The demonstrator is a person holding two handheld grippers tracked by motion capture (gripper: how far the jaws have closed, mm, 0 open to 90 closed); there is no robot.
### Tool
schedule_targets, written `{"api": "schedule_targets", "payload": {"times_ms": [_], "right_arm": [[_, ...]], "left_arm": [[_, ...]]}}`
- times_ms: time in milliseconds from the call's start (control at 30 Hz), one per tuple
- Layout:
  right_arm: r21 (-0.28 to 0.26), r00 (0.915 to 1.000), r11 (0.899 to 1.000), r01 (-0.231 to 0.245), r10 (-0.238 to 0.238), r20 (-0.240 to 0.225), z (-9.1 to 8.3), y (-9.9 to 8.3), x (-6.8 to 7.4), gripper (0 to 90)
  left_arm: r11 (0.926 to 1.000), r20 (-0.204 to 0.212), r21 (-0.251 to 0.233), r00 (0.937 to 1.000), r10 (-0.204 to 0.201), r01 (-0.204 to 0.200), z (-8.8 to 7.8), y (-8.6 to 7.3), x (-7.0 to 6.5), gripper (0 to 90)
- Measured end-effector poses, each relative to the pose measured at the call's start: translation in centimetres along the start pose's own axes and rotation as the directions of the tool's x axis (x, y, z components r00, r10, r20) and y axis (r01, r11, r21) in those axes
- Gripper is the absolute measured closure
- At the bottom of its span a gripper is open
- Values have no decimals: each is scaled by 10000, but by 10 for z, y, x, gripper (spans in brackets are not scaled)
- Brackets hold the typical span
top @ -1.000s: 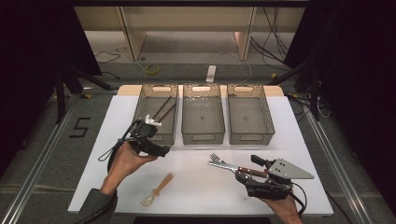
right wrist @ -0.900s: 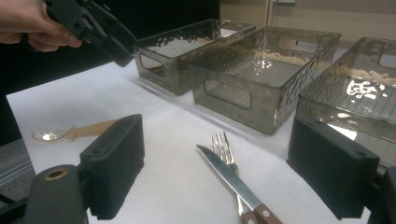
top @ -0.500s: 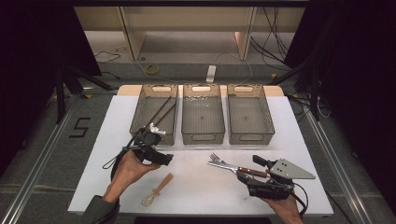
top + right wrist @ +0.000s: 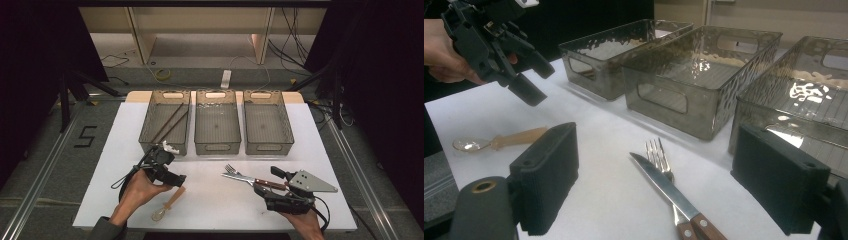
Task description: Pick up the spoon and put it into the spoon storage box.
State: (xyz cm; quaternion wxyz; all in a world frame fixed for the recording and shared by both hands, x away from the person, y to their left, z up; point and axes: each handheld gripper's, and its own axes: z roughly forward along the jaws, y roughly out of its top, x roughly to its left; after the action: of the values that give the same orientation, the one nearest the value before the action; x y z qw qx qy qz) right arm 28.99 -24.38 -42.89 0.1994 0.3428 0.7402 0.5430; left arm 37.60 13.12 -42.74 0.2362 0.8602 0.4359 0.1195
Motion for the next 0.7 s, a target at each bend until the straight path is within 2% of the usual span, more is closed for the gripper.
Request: {"api": "schedule_targets", "payload": {"times_ms": [333,533,633,700], "right_arm": [[21,10000,10000,33,-33,12,1,0,0,192],[26,10000,10000,72,-72,53,1,0,0,192],[-17,9998,9998,176,-176,28,0,1,2,192],[-8,9998,9999,172,-172,47,0,1,3,192]], "left_arm": [[9976,18,671,9999,170,-170,3,-9,-8,104],[9919,201,1208,9991,361,-383,6,-19,-12,166],[9912,337,1261,9987,371,-411,6,-25,-14,197],[9903,429,1268,9977,521,-572,5,-27,-16,233]]}}
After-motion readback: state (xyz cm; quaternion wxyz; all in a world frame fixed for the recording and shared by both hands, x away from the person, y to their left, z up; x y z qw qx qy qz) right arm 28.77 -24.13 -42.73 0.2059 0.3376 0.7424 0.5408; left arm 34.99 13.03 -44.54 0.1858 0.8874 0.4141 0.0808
